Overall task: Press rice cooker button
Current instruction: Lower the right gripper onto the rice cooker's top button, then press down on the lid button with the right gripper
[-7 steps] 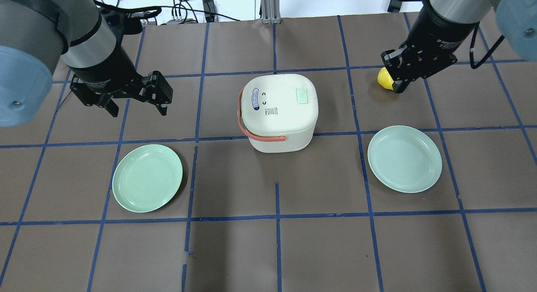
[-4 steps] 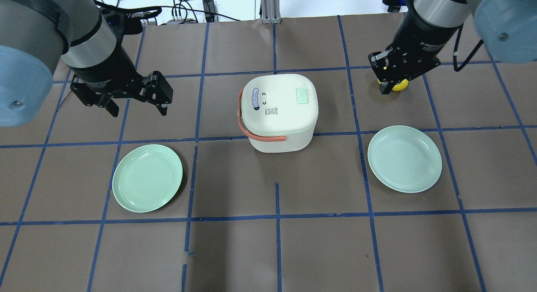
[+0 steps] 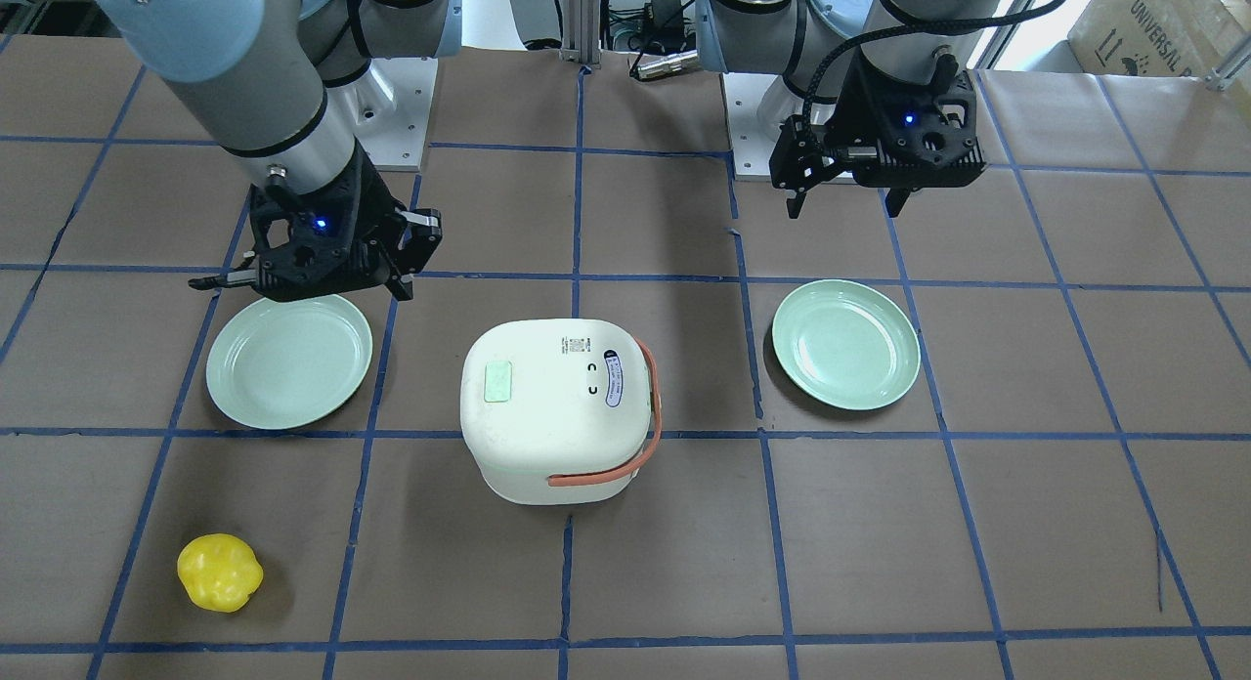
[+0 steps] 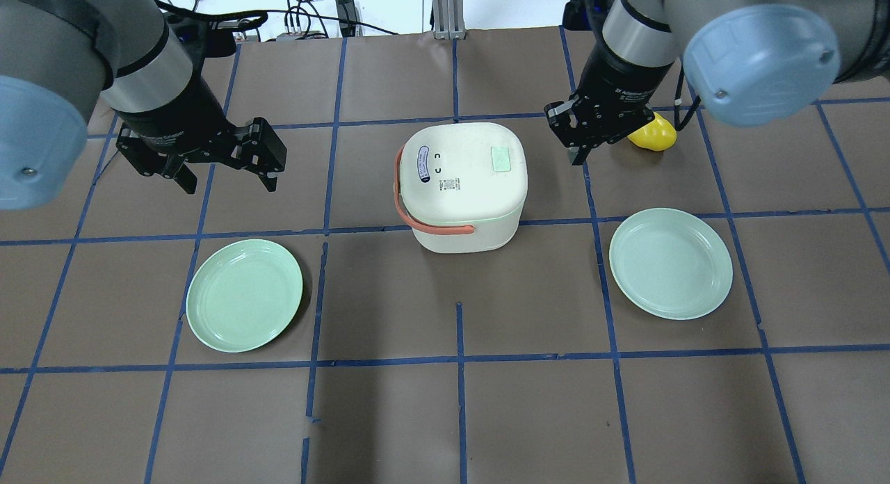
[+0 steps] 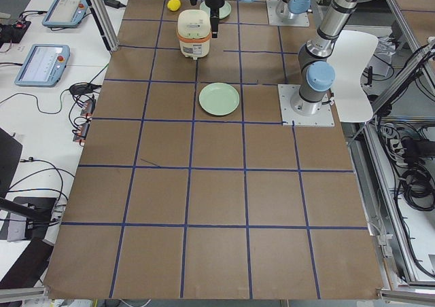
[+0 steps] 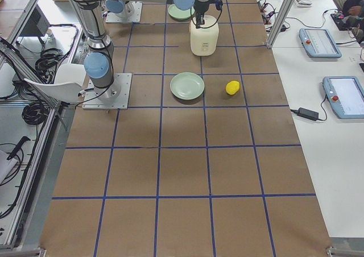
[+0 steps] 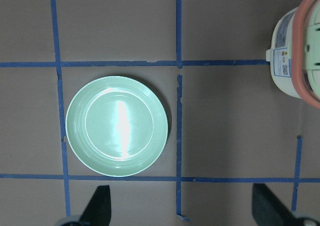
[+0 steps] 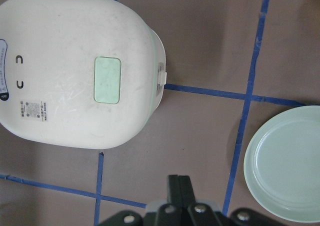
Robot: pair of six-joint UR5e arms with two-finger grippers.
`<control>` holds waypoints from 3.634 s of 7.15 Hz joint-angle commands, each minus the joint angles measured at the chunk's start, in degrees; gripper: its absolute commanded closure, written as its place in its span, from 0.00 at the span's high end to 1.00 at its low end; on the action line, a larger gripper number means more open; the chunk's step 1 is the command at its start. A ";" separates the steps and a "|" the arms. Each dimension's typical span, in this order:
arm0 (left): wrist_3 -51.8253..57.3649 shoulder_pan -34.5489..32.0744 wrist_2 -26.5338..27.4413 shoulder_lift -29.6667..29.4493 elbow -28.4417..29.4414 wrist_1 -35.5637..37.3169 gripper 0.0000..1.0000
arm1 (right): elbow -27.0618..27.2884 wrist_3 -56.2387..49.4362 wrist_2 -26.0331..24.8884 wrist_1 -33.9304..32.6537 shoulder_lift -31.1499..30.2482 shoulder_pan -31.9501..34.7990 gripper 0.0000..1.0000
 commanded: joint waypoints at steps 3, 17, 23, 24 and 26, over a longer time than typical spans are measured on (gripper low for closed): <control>0.00 0.00 0.00 0.00 0.00 0.00 1.00 | 4.15 1.55 -0.61 -6.49 1.39 3.01 0.10; 0.00 0.00 0.00 0.00 0.00 0.00 1.00 | -2.88 5.86 -3.60 -11.41 10.01 8.46 0.14; 0.00 0.00 0.00 0.00 0.00 0.00 1.00 | -2.18 5.77 -3.51 -12.47 10.71 8.73 0.14; 0.00 0.00 0.00 0.00 0.00 0.00 1.00 | -2.17 5.69 -3.51 -12.47 10.71 8.73 0.14; 0.00 0.00 0.00 0.00 0.00 0.00 1.00 | -1.65 5.69 -3.51 -12.47 10.71 8.73 0.14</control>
